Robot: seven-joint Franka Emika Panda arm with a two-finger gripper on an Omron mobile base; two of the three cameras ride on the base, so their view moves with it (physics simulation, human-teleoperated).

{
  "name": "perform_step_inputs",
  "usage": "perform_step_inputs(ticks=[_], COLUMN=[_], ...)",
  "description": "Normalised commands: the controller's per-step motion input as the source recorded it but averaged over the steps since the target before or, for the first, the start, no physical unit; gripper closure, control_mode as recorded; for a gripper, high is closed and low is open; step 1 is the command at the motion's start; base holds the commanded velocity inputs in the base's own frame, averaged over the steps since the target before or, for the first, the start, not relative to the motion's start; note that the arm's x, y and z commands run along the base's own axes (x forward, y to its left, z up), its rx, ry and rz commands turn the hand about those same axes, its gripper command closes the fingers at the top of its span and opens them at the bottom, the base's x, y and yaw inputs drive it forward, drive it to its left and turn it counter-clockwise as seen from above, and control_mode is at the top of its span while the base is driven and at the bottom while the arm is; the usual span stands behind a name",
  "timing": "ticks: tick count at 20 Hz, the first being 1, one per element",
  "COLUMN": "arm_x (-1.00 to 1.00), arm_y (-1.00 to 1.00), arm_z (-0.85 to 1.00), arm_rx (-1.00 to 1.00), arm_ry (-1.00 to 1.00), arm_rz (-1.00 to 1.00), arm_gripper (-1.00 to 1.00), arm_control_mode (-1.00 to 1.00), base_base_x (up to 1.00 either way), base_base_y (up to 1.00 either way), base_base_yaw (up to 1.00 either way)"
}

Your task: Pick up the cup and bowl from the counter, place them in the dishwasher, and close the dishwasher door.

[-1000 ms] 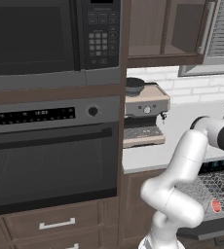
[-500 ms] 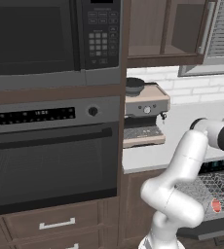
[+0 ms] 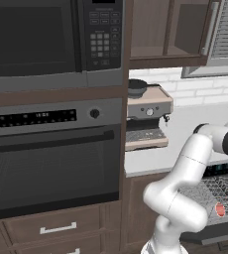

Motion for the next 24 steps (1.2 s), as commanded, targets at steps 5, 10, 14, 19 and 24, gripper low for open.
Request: perform_step_inputs(ticks=[5,10,14,19,24], arm_x=[0.54,0.32,0.01,0.00,0.00], arm_y=[0.00,0.00,0.00,0.00,0.00], arm_z=[0.00,-0.36,-0.76,-0.82,-0.25], arm_rx=[0.00,0.00,0.00,0.00,0.00], arm_ry=[0.03,0.00,0.00,0.01,0.00], arm_rz=[-0.06,-0.01,0.00,0.00,0.00], arm_gripper=[1.00,1.00,1.00,1.00,1.00], arm_control_mode=[-1.00,-1.00,-1.00,-1.00,-1.00], base_base_x=[0.00,0.00,0.00,0.00,0.00], base_base_y=[0.00,0.00,0.00,0.00,0.00], base_base_yaw=[0.00,0.00,0.00,0.00,0.00])
